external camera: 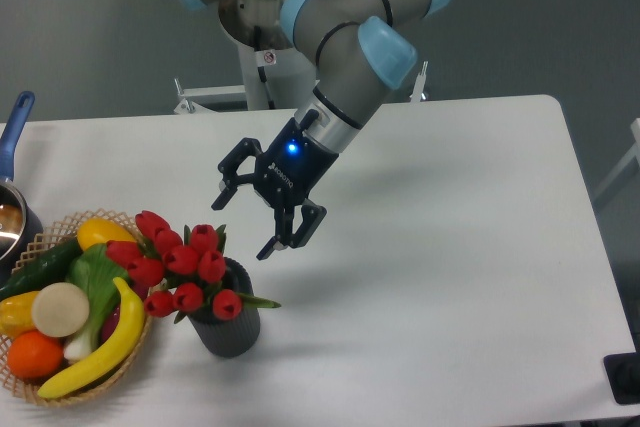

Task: Pick up the flowers from the vase
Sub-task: 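Move the open gripper down toward the red tulip stems above the vase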

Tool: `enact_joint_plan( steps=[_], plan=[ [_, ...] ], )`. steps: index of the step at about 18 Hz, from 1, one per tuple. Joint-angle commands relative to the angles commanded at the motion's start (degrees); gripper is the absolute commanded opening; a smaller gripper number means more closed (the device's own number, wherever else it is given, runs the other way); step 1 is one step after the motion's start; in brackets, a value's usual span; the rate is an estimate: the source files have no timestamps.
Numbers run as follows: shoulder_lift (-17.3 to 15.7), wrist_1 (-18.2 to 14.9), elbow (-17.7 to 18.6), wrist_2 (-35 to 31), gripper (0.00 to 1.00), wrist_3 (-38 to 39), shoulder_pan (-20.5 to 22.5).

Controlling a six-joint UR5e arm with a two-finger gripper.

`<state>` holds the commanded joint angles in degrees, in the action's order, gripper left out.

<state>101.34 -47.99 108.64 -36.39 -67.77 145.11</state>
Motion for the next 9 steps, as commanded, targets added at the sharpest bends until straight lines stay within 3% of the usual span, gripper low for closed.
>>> enact_joint_plan(
  steps=[5, 9],
  plan=[
    [2.63, 0.7, -2.99, 0.0, 1.0, 0.97, -1.22],
    [4.22, 2.55, -3.26, -0.26, 1.0, 0.45, -2.46]
  ],
)
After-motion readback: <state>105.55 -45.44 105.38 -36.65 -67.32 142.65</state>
